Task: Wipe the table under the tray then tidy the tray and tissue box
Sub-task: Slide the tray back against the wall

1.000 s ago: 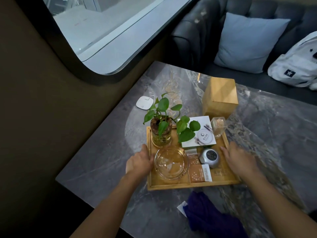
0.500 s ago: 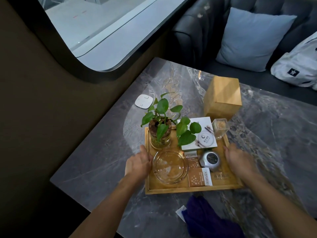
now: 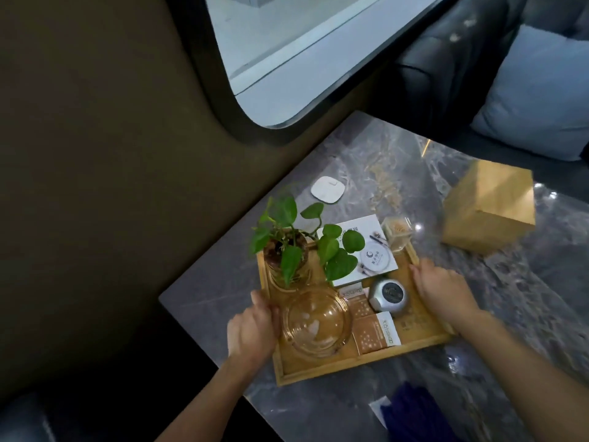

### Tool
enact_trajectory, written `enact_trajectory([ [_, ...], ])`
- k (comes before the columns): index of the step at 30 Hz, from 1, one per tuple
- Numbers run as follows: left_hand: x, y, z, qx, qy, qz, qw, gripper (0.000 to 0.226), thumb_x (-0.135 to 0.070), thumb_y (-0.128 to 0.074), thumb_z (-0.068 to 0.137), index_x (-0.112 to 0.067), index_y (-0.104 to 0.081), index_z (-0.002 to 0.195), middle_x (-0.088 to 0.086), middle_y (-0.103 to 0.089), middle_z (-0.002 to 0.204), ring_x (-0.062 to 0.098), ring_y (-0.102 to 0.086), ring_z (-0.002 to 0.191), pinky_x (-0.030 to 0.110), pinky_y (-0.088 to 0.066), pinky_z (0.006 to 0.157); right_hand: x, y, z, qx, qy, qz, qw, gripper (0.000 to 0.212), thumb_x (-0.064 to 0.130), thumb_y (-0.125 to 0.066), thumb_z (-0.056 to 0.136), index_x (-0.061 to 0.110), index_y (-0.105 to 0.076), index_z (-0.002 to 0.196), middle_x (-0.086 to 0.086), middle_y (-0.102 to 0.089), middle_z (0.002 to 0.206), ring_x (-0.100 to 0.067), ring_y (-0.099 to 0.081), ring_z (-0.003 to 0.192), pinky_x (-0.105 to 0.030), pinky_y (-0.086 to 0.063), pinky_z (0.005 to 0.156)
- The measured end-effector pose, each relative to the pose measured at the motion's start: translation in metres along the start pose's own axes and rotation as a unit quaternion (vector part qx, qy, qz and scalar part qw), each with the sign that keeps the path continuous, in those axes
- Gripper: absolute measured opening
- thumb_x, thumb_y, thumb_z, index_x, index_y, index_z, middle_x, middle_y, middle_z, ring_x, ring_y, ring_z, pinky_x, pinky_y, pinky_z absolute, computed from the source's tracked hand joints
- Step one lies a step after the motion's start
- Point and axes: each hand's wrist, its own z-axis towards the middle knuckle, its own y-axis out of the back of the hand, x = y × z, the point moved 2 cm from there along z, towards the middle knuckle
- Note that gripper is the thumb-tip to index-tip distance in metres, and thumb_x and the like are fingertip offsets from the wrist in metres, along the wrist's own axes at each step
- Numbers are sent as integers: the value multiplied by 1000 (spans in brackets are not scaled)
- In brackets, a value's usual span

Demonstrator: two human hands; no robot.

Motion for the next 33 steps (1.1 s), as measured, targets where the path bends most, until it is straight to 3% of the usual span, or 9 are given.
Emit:
enact_trajectory([
  [7,42,8,-33,-24,160,-111,981,23,-28,-39,93,-9,-38,106,16,-70,97,37,-66,92,39,-47,74,75,16,41,32,135,-29,990,35,30,-28,99,2,-48,105,-21,-69,97,-40,-65,89,-45,-49,75],
  [13,58,6,-55,-40,236,-189,952,16,-25,-40,93,-14,-30,90,16,-69,93,36,-66,88,37,-48,70,132,25,71,78,220,-74,970,35,32,-23,100,5,-44,104,-18,-66,103,-35,-64,91,-41,-49,75],
  [16,65,7,-57,-45,250,-203,946,16,-26,-39,93,-15,-28,89,17,-69,93,37,-66,87,40,-49,73,147,21,79,83,232,-73,966,35,34,-22,99,7,-44,101,-19,-67,100,-35,-63,88,-38,-44,68],
  [22,76,8,-50,-54,245,-216,944,14,-25,-40,93,-12,-35,96,16,-69,93,36,-66,85,38,-48,69,154,16,79,76,223,-75,969,34,37,-23,99,10,-44,102,-16,-68,98,-35,-64,89,-42,-49,77],
  [25,78,8,-49,-42,250,-234,939,14,-25,-41,93,-13,-35,96,18,-67,93,39,-65,85,42,-50,72,154,18,79,65,222,-54,971,31,39,-25,98,12,-36,87,-15,-68,94,-33,-64,83,-39,-48,70],
  [28,80,11,-52,-37,236,-210,948,27,-28,-36,94,-8,-41,110,12,-61,87,37,-64,89,44,-51,77,154,22,80,59,217,-4,974,31,41,-30,96,13,-39,86,-14,-65,95,-33,-62,85,-40,-46,72],
  [29,80,9,-55,-14,223,-181,958,32,-28,-33,95,-7,-40,119,9,-58,89,35,-63,92,44,-51,79,153,24,80,65,213,23,975,33,42,-32,96,12,-45,91,-13,-64,95,-31,-61,86,-40,-47,73],
  [31,72,5,-62,30,191,-133,972,44,-25,-29,97,-9,-23,138,20,-45,122,31,-59,103,41,-51,85,145,28,78,101,186,106,972,34,43,-40,93,13,-53,104,-8,-61,95,-26,-58,86,-39,-47,75],
  [33,64,4,-74,43,168,-130,976,62,-44,-25,95,-12,-5,145,24,-24,147,27,-53,117,36,-48,96,133,31,75,157,172,169,958,38,44,-50,89,15,-55,113,-3,-58,96,-21,-56,86,-37,-47,77],
])
